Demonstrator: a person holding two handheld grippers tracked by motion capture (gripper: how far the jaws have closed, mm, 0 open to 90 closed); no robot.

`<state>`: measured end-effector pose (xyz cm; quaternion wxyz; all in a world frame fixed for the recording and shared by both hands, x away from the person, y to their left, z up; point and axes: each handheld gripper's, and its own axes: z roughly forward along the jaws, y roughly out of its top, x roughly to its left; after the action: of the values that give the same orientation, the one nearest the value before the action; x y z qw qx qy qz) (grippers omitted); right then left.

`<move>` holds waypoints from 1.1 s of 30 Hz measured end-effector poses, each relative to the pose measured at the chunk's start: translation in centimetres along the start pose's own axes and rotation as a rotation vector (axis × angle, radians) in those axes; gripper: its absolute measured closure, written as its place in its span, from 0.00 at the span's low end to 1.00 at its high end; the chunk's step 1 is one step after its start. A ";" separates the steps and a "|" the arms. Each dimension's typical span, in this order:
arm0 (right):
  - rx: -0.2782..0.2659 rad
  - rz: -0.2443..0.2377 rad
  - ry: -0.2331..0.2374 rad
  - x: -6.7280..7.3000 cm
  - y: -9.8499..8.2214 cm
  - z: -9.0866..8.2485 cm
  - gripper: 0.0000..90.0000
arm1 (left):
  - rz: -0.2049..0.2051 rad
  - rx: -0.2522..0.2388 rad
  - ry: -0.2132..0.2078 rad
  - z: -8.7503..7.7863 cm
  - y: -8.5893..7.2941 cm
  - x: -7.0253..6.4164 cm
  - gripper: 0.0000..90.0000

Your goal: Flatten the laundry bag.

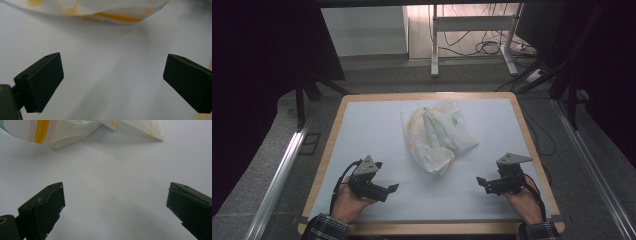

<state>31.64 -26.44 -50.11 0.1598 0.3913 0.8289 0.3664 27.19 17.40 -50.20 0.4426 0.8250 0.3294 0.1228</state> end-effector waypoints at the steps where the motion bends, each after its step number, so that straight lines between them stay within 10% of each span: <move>1: -0.003 0.003 0.002 0.1 0.1 0.1 0.02 | 0.003 -0.008 -0.015 0.2 0.3 -0.2 0.04; 16: -0.017 0.037 0.032 0.7 1.3 1.4 0.00 | 0.102 -0.060 -0.143 3.6 5.1 -2.6 0.09; 33: -0.009 0.053 -0.004 -0.6 6.6 4.8 0.11 | 0.187 0.005 -0.074 7.5 8.0 -4.6 0.12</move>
<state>38.18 -21.76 -48.62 0.1534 0.4132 0.8162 0.3736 30.87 6.39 -47.66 0.4391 0.8572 0.2346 0.1320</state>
